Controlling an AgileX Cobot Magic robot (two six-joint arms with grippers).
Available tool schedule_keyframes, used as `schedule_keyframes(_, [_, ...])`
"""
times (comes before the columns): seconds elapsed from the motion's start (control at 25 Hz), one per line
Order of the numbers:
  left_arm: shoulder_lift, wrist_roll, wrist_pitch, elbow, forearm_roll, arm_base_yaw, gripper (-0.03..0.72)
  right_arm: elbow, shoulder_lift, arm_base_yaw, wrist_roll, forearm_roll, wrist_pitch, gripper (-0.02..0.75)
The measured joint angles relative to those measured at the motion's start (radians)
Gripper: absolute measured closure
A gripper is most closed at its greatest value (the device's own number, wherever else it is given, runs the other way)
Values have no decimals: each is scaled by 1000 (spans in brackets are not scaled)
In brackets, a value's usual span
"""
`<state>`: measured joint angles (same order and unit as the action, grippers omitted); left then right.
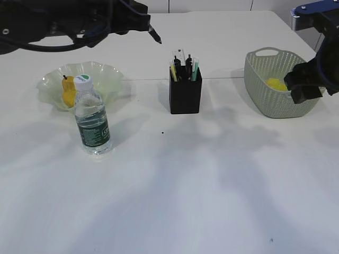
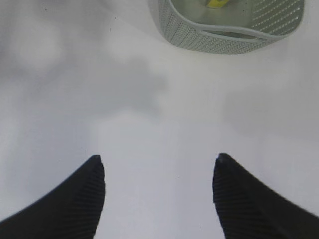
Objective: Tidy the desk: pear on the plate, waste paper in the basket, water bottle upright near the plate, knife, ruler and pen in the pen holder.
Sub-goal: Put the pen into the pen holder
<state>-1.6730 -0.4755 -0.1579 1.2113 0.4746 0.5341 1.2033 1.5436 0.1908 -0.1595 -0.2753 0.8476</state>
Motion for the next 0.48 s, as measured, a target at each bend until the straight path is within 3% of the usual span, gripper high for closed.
schedule_keyframes(0.48, [-200, -2, 90, 211, 0, 67, 612, 0, 0, 0, 0, 2, 0, 234])
